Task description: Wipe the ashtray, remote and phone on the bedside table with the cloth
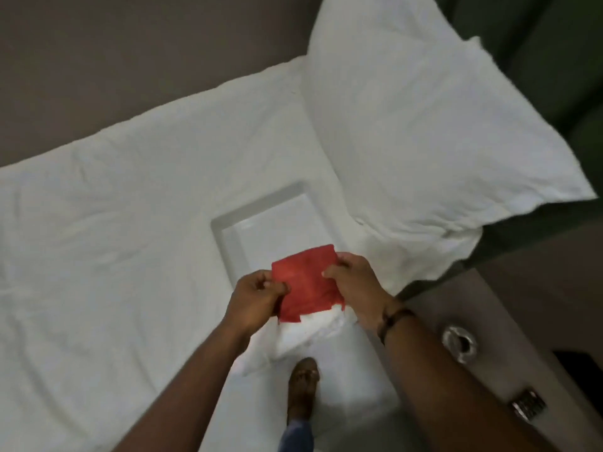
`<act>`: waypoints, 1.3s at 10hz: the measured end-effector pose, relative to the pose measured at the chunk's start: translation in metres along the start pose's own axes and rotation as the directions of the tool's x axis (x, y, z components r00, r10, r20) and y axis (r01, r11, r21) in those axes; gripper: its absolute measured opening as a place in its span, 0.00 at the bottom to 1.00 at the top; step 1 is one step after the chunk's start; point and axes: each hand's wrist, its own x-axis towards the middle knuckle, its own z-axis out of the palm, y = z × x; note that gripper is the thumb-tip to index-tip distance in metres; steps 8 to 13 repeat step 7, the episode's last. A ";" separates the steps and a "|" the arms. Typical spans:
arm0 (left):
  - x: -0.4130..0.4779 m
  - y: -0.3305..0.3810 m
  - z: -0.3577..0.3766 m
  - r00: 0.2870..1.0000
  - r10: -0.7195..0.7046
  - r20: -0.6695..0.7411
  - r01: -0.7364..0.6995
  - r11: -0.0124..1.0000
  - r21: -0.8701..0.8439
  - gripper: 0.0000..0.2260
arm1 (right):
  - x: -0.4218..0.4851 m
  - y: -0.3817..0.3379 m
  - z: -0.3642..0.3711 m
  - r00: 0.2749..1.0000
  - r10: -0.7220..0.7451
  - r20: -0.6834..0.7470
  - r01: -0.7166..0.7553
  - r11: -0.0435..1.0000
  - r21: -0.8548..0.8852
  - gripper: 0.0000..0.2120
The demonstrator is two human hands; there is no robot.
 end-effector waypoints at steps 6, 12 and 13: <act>0.174 -0.009 -0.004 0.944 0.180 -0.276 -0.002 0.841 0.541 0.08 | 0.155 -0.026 0.093 0.899 -0.375 -0.227 -0.019 0.484 -0.875 0.19; 0.158 0.005 0.003 0.931 0.309 -0.192 -0.111 0.744 0.659 0.12 | 0.133 -0.030 0.079 0.844 -0.417 -0.338 0.018 0.652 -0.758 0.16; 0.158 0.005 0.003 0.931 0.309 -0.192 -0.111 0.744 0.659 0.12 | 0.133 -0.030 0.079 0.844 -0.417 -0.338 0.018 0.652 -0.758 0.16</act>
